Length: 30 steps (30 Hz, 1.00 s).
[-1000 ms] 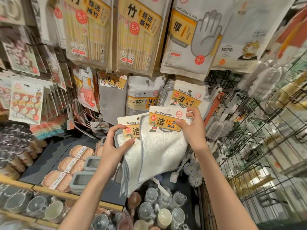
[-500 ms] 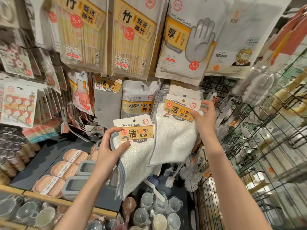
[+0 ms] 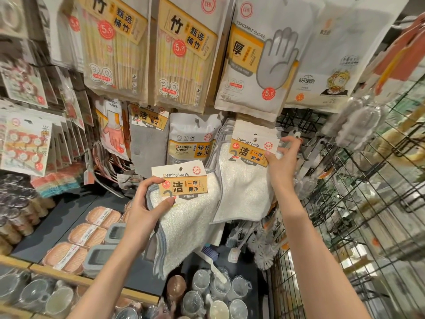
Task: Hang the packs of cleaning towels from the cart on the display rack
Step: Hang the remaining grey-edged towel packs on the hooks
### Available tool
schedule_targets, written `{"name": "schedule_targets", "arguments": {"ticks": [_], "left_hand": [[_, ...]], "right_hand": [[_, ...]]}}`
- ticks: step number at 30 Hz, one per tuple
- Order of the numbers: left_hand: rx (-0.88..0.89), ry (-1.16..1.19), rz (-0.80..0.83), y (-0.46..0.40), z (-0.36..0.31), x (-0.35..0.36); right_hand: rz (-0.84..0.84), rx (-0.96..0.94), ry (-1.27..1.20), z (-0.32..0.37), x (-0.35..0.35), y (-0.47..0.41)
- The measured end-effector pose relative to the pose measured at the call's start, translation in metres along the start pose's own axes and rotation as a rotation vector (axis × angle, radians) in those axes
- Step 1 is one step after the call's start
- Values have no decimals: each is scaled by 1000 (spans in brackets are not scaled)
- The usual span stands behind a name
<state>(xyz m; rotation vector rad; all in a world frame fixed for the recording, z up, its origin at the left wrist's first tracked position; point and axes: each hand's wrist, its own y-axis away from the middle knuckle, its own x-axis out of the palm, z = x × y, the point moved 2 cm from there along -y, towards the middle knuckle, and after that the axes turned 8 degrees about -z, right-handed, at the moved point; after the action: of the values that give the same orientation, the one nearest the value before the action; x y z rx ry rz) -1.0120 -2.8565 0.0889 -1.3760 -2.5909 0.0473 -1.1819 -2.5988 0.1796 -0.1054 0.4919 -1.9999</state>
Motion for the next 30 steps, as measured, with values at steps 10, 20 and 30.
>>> {"name": "schedule_targets", "arguments": {"ticks": [10,20,30], "left_hand": [[-8,-16,0,2,-3,-1],[-23,8,12,3,0,-2],[-40,62,30,6,1,-5]], "right_hand": [[-14,-143,121,0,0,-4],[64,-144,264,-11,14,-6],[76,-171,376,-16,14,1]]}}
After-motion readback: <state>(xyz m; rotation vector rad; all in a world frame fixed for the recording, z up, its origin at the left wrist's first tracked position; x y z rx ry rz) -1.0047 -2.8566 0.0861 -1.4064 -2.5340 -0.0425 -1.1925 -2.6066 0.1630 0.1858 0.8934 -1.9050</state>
